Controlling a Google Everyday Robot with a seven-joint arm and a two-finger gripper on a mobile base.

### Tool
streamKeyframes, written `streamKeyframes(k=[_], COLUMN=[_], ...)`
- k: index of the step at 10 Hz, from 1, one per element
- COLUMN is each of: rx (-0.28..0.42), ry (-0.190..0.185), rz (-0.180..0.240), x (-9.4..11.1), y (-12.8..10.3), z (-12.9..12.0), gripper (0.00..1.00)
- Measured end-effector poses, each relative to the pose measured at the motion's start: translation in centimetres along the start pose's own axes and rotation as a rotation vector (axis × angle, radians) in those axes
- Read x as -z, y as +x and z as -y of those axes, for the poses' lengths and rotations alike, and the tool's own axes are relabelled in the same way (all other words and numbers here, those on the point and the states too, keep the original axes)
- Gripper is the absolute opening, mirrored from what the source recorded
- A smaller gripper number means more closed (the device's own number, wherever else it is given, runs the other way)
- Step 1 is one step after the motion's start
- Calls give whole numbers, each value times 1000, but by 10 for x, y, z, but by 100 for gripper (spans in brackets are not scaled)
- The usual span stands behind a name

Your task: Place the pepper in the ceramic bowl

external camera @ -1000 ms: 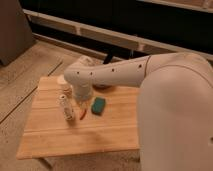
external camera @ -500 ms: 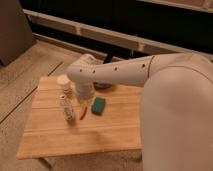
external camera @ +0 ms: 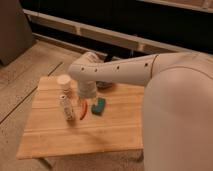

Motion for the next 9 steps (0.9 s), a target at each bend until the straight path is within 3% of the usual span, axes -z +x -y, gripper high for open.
streamKeyframes(k=[3,7,9], rx=[1,-15,-20], ry=[-1,63,56], rz=[0,70,68], x=[-1,-14,-24], y=[-1,-55,-68], z=[-2,15,20], gripper=[80,80,80])
